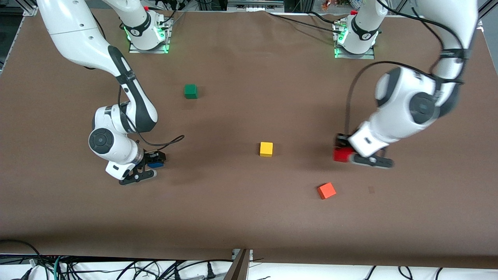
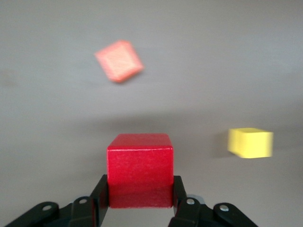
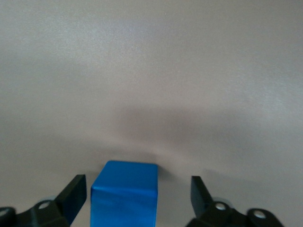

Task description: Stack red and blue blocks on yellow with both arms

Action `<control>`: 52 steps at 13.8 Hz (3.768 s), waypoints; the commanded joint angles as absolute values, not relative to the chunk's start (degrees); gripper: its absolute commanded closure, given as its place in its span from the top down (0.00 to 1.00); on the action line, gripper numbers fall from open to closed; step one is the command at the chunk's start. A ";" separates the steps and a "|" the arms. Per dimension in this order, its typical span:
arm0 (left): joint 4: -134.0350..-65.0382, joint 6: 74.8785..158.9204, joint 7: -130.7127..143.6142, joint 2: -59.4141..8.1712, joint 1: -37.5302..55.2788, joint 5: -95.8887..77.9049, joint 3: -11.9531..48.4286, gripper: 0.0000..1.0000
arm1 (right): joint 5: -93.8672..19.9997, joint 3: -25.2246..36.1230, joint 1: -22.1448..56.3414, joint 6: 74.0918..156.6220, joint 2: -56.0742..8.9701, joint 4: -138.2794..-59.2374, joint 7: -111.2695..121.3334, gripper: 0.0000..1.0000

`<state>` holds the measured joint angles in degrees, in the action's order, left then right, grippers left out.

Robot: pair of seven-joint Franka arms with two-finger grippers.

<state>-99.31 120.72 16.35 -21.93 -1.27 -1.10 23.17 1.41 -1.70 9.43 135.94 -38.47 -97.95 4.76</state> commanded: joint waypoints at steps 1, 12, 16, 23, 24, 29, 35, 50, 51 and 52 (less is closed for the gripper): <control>-92.22 119.62 28.61 -28.10 9.02 3.22 22.85 0.00 | 0.53 -1.85 9.40 136.93 -38.58 -98.09 4.75 0.86; -83.32 120.32 44.30 -41.83 21.97 15.21 22.24 0.00 | -2.72 -2.72 9.49 119.12 -34.10 -92.30 3.35 0.49; -81.57 121.46 44.38 -43.24 23.99 15.12 19.69 0.00 | -2.72 -3.52 12.47 105.67 -34.19 -80.88 -4.02 0.49; -80.60 121.38 44.65 -44.47 24.44 15.29 19.34 0.14 | -5.70 -3.60 20.56 100.55 -34.19 -74.63 -20.19 0.49; -80.60 121.38 44.65 -44.47 24.35 15.29 19.34 0.31 | -6.58 -3.60 21.96 100.46 -34.19 -74.10 -21.95 0.49; -77.45 120.68 44.38 -43.68 22.86 14.68 19.16 1.00 | -6.77 -3.87 25.22 101.07 -34.36 -72.43 -28.81 0.49; -71.37 109.61 44.21 -35.97 12.94 14.41 19.86 1.00 | -6.77 -3.87 31.27 107.82 -35.94 -72.07 -39.70 0.50; -71.37 93.88 6.41 -22.33 -16.79 11.25 19.86 1.00 | 5.70 -3.25 44.21 123.40 -48.51 -62.59 -55.38 0.51; -71.37 92.74 6.76 -22.32 -16.79 11.25 19.95 1.00 | 5.80 -3.25 44.21 123.40 -49.73 -60.75 -54.85 0.51; -71.37 92.03 6.77 -22.06 -16.79 10.81 19.95 1.00 | 5.80 -3.25 44.21 123.92 -50.70 -59.25 -53.54 0.51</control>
